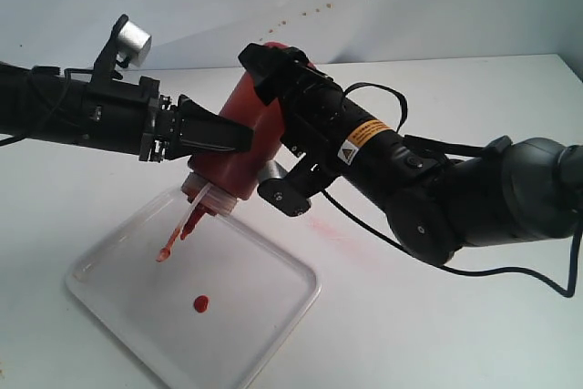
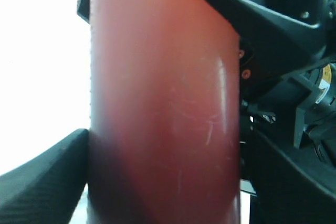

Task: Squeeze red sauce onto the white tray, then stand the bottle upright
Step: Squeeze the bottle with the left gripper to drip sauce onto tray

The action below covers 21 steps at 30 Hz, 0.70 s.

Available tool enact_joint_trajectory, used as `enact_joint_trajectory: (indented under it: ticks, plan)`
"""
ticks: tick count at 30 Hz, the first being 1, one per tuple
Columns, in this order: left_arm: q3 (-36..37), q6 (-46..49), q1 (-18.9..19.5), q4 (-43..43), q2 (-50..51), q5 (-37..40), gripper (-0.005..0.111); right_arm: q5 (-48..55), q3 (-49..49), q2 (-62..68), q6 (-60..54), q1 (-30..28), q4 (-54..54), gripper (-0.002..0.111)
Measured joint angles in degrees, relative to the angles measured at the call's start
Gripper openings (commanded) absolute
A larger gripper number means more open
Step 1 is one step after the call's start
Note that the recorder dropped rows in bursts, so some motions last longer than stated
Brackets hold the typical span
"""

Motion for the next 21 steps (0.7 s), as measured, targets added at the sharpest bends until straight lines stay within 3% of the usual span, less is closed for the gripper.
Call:
enact_joint_trajectory:
  ticks: [10,13,16,21]
  plan:
    - [0.00,0.00,0.00,-0.31,0.00,0.00,0.073,0.00,0.00,0.00,0.00,-0.81,-0.11,0.000]
    - [0.00,0.00,0.00,-0.41,0.00,-0.64,0.045,0.00,0.00,0.00,0.00,-1.04,-0.23,0.000]
    - [0.00,0.00,0.00,-0.41,0.00,-0.76,0.003,0.00,0.00,0.00,0.00,-1.08,-0.23,0.000]
    - [0.00,0.22,0.00,-0.41,0.00,-0.76,0.000,0.00,0.00,0.00,0.00,-1.08,-0.35,0.000]
